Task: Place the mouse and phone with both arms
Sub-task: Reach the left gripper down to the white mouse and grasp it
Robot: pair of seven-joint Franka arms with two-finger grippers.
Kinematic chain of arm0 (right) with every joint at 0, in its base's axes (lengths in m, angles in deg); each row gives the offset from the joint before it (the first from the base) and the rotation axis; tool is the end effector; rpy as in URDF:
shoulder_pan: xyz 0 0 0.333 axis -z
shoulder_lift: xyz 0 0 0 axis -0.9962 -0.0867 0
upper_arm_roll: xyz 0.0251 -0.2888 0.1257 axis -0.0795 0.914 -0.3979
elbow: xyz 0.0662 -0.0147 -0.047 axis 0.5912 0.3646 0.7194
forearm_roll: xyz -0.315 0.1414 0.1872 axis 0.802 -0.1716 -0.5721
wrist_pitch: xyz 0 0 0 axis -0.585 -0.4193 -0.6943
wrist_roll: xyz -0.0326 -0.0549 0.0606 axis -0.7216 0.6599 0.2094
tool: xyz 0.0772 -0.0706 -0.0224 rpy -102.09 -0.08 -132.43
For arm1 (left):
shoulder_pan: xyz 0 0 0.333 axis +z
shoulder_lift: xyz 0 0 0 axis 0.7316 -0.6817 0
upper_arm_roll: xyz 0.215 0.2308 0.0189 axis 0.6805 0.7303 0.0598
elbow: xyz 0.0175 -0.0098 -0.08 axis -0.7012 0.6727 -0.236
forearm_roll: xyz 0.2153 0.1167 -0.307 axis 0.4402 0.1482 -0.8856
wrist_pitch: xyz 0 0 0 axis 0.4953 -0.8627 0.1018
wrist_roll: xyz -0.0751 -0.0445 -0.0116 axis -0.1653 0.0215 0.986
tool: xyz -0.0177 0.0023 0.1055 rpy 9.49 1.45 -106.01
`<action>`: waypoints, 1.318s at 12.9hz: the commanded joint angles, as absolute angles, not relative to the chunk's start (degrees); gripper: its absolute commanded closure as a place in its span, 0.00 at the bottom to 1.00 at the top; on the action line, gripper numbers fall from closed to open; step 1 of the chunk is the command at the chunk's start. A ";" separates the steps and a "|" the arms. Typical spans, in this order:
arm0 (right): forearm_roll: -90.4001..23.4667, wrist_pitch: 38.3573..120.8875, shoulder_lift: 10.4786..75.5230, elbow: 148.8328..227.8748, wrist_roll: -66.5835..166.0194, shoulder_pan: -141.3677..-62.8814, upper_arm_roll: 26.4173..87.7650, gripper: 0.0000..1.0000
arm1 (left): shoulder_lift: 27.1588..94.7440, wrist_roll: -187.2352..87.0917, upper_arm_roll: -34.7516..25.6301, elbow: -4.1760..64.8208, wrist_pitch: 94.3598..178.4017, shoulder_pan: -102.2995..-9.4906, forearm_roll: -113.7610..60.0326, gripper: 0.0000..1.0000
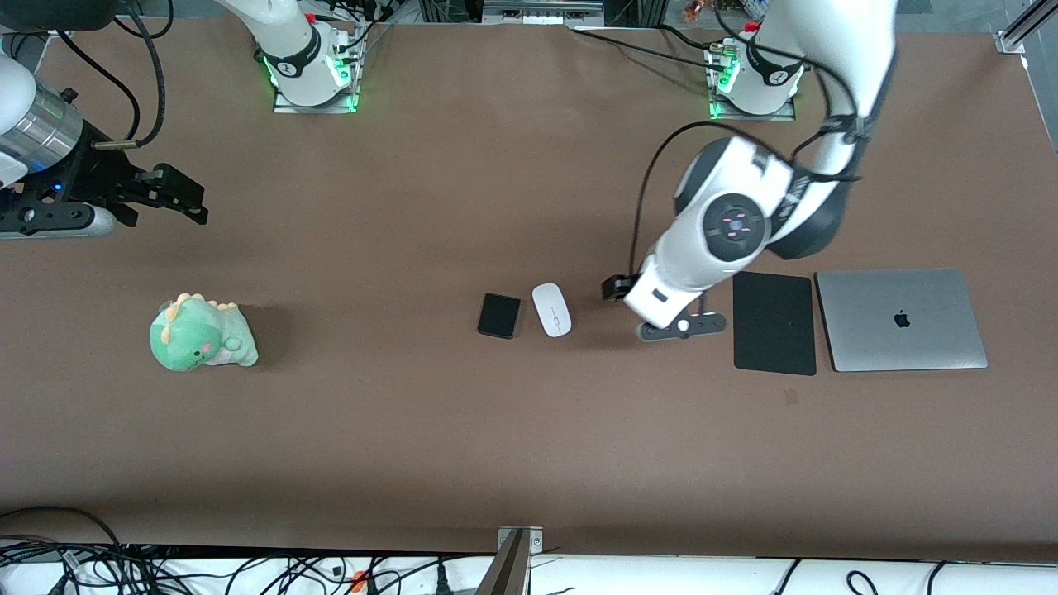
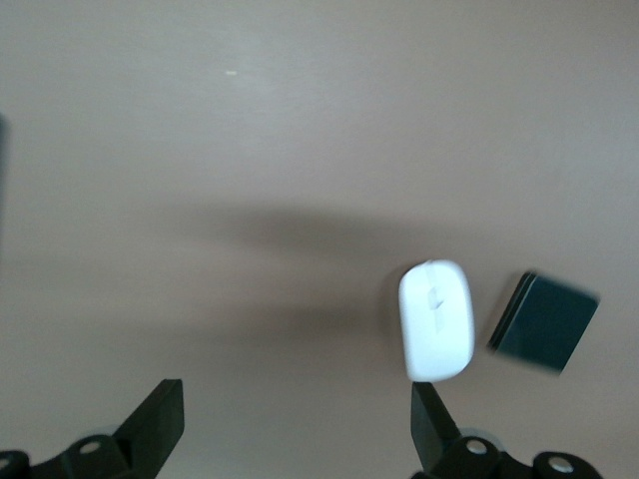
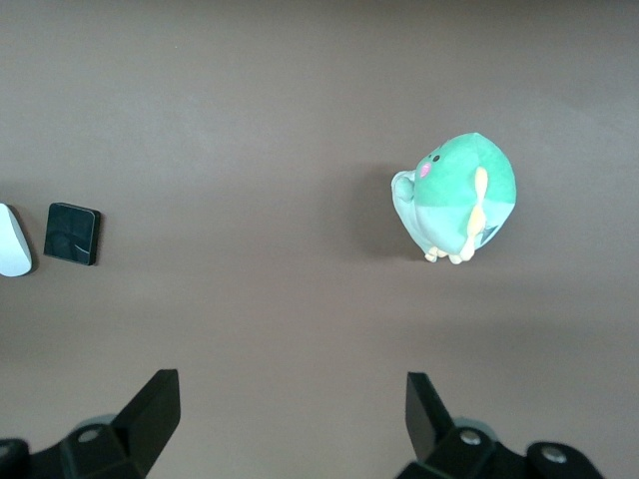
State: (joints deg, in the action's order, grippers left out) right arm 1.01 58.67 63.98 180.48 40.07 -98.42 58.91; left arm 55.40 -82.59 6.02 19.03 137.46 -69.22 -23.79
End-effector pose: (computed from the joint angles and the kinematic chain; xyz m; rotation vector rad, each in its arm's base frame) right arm 0.5707 0.0671 0.5989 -3.1027 -0.0367 -0.0207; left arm 0.6064 -0.3386 0.3381 2.9981 0.3419 -0.1631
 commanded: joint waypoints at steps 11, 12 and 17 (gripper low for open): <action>0.30 56.11 64.44 180.47 40.47 -98.39 59.38 0.00 | 38.15 -108.83 9.37 15.86 158.70 -82.88 -15.24 0.00; 0.30 56.46 64.18 180.47 40.55 -98.39 59.29 0.00 | 37.88 -108.84 9.37 15.86 158.70 -82.97 -15.24 0.00; 0.04 58.31 63.21 180.39 40.91 -98.56 59.02 0.00 | 37.53 -108.84 9.46 15.95 158.70 -83.93 -14.53 0.42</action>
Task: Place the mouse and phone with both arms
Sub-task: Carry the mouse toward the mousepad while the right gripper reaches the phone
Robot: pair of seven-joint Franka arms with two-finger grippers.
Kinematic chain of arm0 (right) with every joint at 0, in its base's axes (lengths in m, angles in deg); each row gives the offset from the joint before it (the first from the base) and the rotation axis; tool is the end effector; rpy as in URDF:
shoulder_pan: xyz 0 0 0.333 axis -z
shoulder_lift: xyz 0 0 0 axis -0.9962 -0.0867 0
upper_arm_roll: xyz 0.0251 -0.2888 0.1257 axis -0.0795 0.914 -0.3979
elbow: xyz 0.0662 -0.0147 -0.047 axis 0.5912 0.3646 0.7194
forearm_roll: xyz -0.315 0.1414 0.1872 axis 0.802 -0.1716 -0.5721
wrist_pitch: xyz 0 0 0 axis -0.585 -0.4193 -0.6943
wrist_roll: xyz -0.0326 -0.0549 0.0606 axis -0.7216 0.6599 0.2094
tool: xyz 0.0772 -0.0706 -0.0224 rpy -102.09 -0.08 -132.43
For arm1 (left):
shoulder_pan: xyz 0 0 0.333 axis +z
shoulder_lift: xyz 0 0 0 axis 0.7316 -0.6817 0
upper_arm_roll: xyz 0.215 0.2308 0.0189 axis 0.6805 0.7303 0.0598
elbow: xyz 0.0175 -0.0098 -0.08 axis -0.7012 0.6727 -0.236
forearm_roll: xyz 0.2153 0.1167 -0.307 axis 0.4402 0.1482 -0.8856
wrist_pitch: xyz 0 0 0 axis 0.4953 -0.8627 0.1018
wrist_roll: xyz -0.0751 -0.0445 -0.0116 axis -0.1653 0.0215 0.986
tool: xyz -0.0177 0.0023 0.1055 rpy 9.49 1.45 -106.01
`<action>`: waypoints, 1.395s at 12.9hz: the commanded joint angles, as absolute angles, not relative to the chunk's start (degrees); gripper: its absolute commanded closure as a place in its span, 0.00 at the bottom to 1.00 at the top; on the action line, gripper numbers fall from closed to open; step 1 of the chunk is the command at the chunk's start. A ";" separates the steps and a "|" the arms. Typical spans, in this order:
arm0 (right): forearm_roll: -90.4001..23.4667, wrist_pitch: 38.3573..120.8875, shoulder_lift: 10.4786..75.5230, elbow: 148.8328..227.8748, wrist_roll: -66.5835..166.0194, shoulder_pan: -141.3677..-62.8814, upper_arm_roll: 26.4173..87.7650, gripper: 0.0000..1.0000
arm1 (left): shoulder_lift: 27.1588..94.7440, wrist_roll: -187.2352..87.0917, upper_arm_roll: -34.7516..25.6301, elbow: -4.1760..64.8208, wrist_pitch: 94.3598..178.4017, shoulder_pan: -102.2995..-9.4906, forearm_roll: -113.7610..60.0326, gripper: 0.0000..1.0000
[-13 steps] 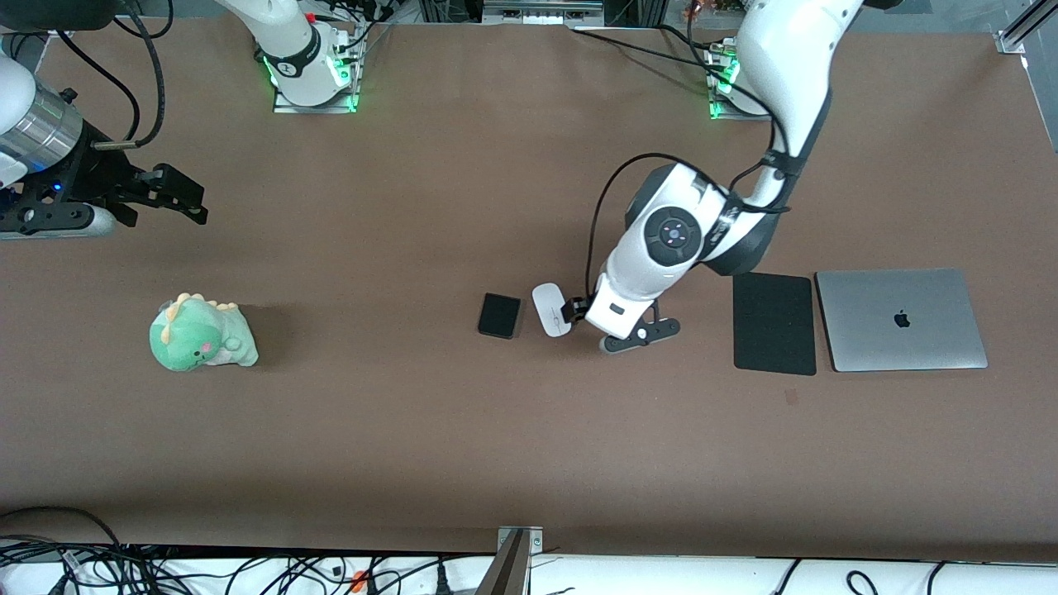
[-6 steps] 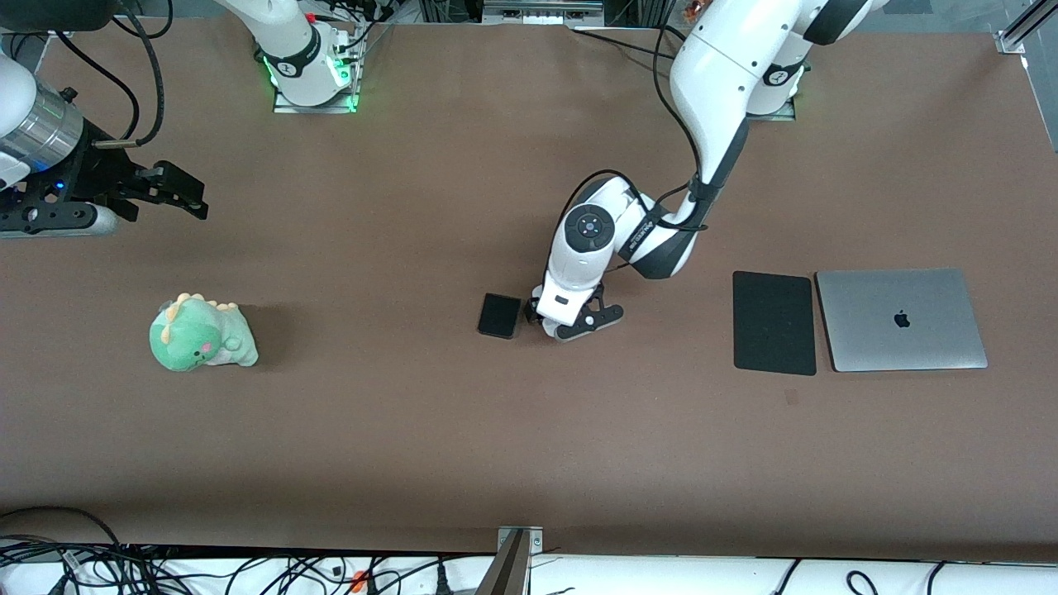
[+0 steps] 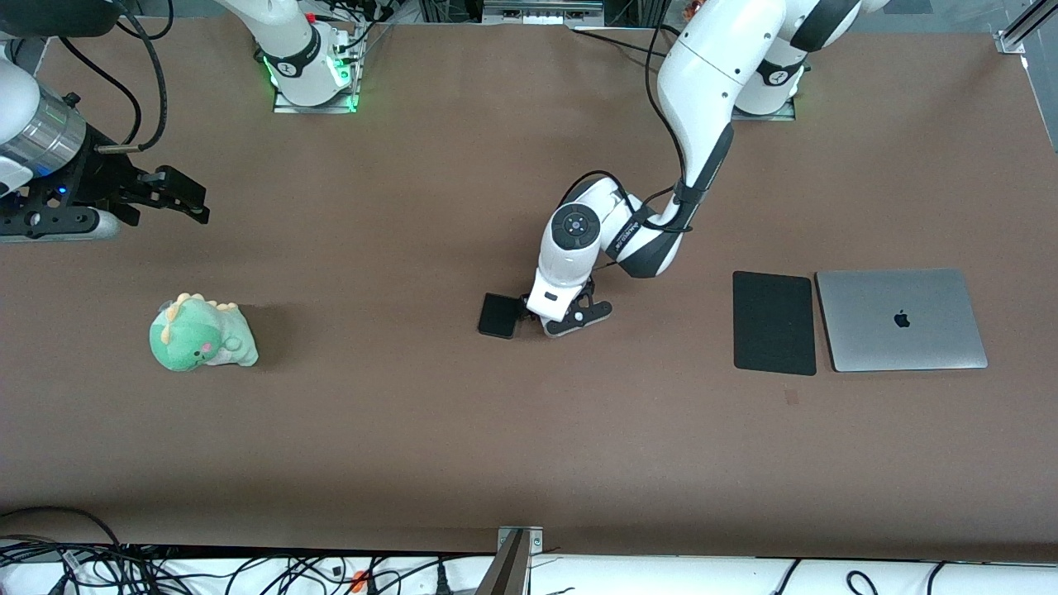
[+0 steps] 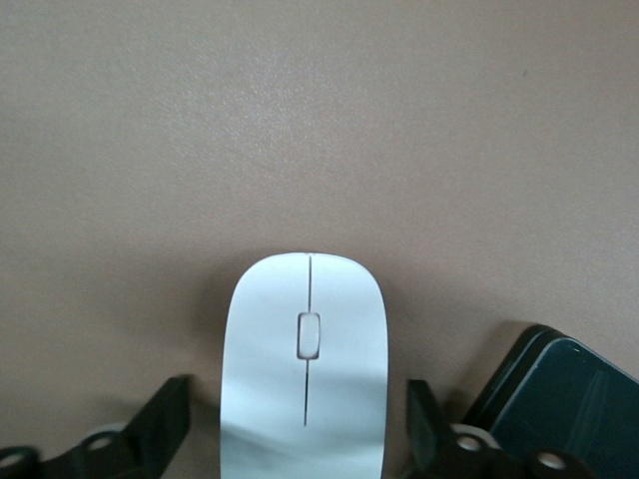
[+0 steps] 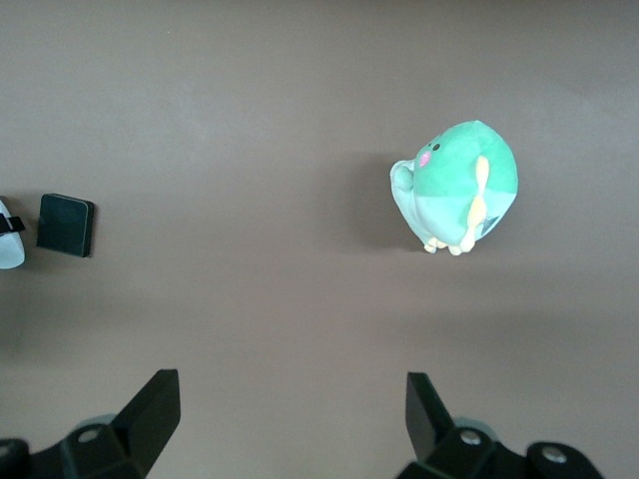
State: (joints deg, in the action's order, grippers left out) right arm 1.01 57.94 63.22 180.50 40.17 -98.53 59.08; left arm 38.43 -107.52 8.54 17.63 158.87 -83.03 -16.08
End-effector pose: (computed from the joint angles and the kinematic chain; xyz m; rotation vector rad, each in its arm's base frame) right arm 0.5728 0.0672 0.5900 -3.1070 -0.0378 0.0195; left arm 0.5466 -0.4635 0.1712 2.9882 0.6161 0.0211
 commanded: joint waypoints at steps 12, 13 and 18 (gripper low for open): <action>0.13 56.36 56.46 181.44 34.88 -104.96 58.85 0.00 | 49.38 -86.47 11.74 15.95 138.34 -74.46 -14.44 0.73; 0.04 58.90 55.14 181.96 31.19 -106.72 58.85 0.00 | 50.53 -82.33 11.74 16.21 135.79 -72.01 -14.44 0.72; -4.26 77.51 44.78 183.46 13.35 -116.47 58.59 0.00 | 54.84 -55.46 11.13 21.47 133.47 -58.39 -14.53 0.68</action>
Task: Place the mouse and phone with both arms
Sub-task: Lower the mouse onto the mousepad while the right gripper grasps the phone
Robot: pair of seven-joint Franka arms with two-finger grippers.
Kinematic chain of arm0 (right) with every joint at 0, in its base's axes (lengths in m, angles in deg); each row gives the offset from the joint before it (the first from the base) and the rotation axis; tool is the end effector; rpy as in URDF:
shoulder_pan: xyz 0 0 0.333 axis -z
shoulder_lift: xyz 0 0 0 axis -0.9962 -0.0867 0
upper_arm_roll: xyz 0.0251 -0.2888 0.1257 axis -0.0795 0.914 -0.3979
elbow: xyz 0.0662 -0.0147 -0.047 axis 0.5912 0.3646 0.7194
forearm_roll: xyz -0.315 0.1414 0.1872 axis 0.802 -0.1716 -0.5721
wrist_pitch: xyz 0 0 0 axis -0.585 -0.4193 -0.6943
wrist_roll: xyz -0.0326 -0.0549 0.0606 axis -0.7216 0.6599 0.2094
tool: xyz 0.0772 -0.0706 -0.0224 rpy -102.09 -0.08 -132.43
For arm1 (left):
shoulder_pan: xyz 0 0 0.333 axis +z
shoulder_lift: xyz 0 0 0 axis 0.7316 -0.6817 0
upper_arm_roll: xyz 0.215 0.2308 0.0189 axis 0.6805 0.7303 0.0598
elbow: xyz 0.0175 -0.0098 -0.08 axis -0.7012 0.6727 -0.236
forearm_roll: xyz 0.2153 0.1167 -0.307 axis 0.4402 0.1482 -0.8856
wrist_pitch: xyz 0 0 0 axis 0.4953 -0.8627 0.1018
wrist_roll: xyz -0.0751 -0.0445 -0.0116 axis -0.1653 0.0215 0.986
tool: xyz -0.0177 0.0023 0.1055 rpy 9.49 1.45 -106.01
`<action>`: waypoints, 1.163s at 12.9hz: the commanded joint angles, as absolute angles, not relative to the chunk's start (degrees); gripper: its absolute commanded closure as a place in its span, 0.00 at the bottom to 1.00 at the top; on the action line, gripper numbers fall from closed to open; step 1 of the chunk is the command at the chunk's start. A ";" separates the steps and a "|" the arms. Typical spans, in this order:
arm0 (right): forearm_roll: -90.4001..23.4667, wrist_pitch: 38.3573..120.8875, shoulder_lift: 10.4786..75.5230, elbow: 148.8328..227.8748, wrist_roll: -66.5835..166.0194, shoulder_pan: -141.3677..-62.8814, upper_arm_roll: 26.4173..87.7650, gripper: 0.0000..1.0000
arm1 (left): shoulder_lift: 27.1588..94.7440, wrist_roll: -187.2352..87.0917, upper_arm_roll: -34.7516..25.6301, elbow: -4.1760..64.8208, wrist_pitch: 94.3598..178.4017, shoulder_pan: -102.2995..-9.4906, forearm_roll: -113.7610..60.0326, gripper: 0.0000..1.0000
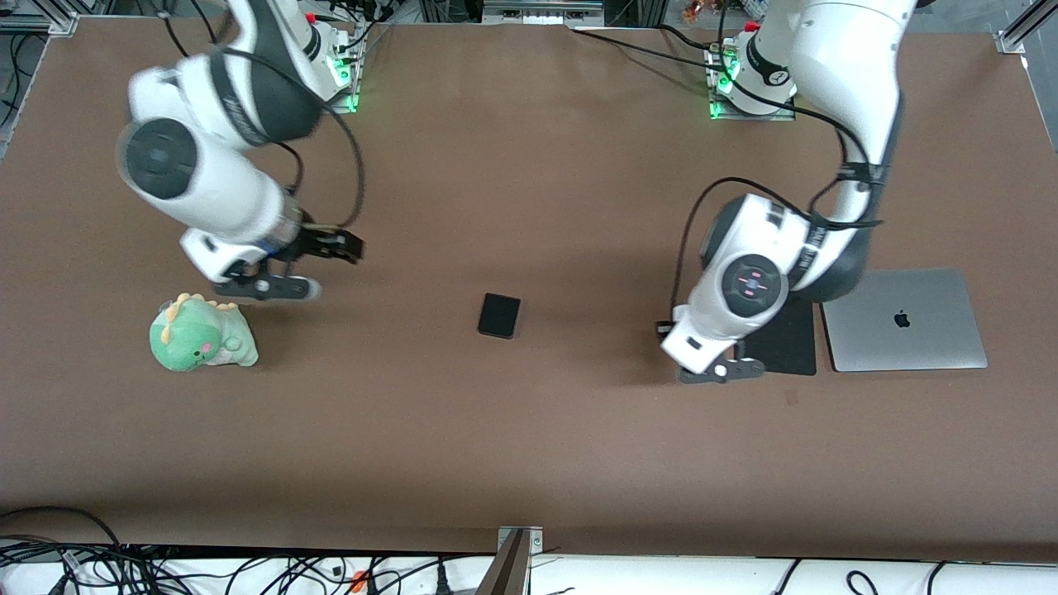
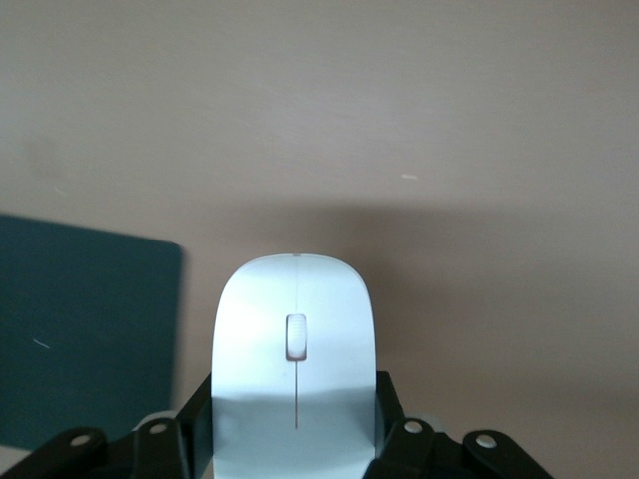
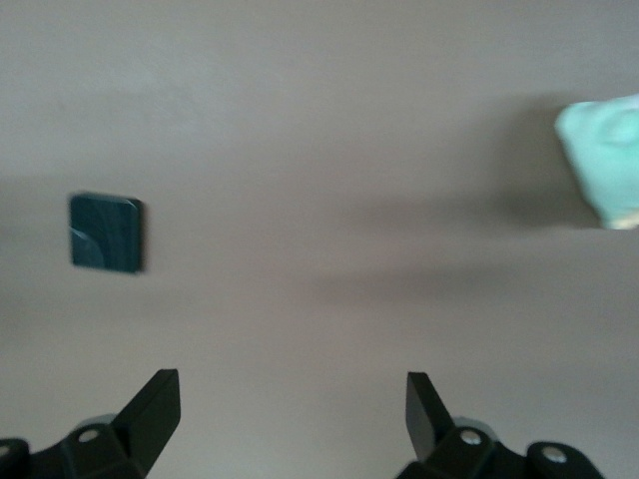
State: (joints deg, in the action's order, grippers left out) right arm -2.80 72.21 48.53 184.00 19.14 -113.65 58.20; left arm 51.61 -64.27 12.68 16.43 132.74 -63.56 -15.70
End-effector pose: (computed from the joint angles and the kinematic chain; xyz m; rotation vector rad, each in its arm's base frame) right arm 0.5894 0.2550 0.4254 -3.1036 0.1462 0.1499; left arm 0.6638 -0.2052 0.3029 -3.0717 -0.0610 0.1742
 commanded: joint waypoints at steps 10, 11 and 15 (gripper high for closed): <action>-3.74 107.88 21.74 178.91 -8.93 -129.50 58.67 0.00 | 61.61 -38.87 10.86 49.42 161.40 -46.67 -15.23 0.69; -3.57 107.88 20.95 178.02 -8.93 -130.11 58.67 0.00 | 61.35 -38.87 10.86 51.09 164.47 -46.58 -15.24 0.69; -1.46 108.23 19.27 178.19 -8.93 -131.34 58.67 0.00 | 61.00 -39.14 10.78 53.04 167.93 -45.88 -15.32 0.08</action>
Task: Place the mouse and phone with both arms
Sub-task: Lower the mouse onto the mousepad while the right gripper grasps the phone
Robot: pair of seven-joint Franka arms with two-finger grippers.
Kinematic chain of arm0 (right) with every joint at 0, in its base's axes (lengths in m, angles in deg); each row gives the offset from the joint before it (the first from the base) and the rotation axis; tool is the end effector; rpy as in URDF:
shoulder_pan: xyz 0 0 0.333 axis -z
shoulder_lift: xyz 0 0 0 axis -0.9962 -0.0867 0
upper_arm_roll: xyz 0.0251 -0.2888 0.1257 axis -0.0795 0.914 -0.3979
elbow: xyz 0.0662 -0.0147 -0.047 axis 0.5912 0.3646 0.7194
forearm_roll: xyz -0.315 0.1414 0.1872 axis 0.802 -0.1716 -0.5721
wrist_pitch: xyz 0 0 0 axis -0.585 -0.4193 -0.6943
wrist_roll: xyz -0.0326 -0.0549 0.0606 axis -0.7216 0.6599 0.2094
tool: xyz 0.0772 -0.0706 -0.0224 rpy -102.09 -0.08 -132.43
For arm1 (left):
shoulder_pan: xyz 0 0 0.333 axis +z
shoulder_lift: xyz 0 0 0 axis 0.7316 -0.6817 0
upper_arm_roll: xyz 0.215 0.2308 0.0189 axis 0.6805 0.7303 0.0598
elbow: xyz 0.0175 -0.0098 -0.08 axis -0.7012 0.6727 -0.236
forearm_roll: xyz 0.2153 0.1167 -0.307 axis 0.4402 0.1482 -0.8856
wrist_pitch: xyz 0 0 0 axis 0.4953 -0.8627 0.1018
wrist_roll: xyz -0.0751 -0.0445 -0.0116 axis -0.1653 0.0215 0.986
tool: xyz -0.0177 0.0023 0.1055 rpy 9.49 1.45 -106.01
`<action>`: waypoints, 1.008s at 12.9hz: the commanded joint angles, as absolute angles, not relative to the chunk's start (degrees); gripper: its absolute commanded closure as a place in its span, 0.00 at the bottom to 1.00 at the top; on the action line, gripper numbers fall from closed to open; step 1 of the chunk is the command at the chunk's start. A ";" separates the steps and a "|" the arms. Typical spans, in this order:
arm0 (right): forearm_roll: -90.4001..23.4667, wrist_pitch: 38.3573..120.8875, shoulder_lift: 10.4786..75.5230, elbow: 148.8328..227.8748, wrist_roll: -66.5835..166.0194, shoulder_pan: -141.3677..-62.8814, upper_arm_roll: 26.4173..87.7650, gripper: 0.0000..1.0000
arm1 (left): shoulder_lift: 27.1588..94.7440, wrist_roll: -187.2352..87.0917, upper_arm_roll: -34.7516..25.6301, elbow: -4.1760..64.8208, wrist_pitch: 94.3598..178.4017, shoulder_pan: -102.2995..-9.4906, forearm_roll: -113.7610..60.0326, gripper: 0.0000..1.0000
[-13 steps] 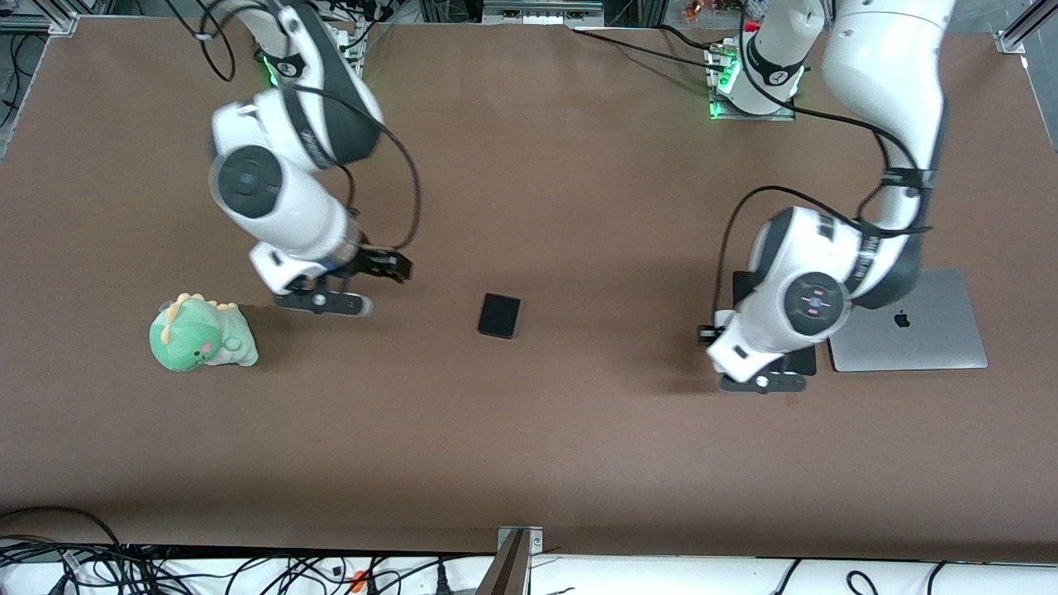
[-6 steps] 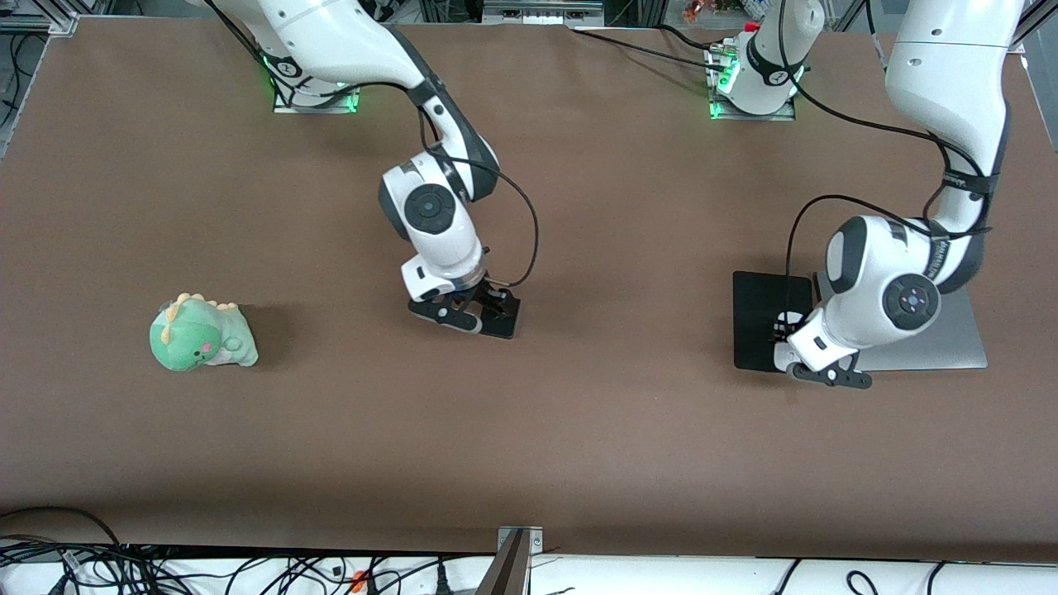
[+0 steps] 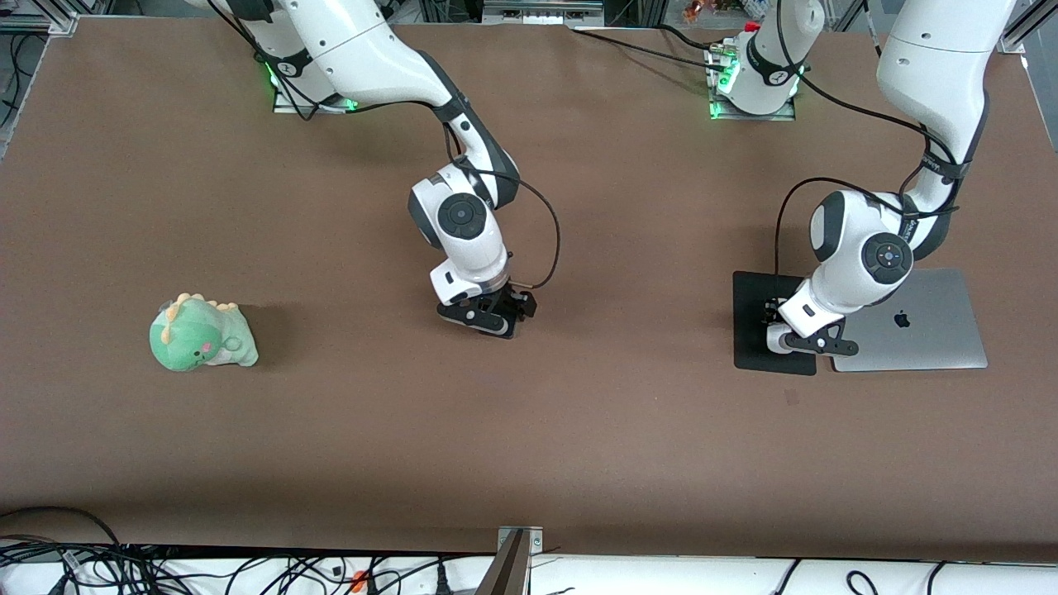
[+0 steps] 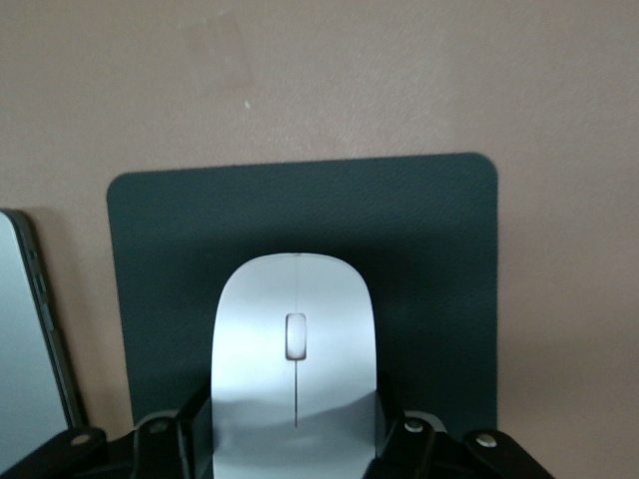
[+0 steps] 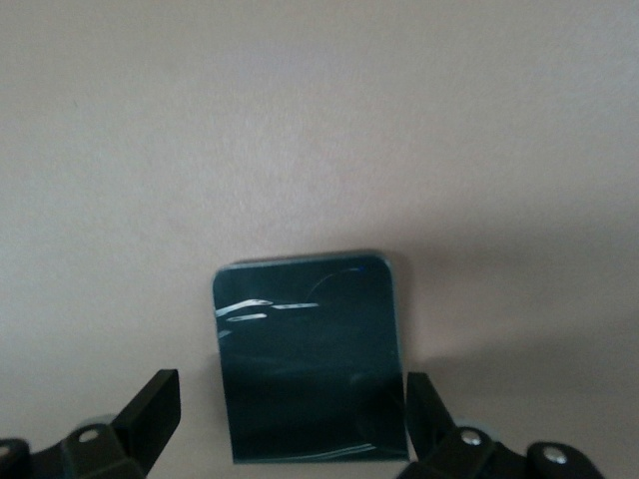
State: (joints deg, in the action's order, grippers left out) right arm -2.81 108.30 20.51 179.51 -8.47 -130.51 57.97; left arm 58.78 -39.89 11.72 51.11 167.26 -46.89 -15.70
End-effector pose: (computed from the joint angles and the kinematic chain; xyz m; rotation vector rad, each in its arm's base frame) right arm 0.5464 0.4592 0.1833 -3.0039 0.4370 -0.1617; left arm 0.5803 -0.0192 0.1842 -3.1312 0.1962 0.0085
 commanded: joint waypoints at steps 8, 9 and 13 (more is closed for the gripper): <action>0.04 108.05 18.21 178.10 -7.96 -131.34 58.94 0.02 | 62.67 -39.40 9.81 40.78 150.07 -46.23 -15.32 0.00; 0.04 108.05 18.21 178.10 -7.96 -131.34 58.94 0.03 | 62.67 -39.23 9.72 36.04 142.95 -46.40 -15.32 0.00; 1.09 107.44 18.82 178.01 -5.42 -130.73 59.02 0.42 | 62.58 -38.97 9.11 20.91 122.36 -47.28 -15.24 0.00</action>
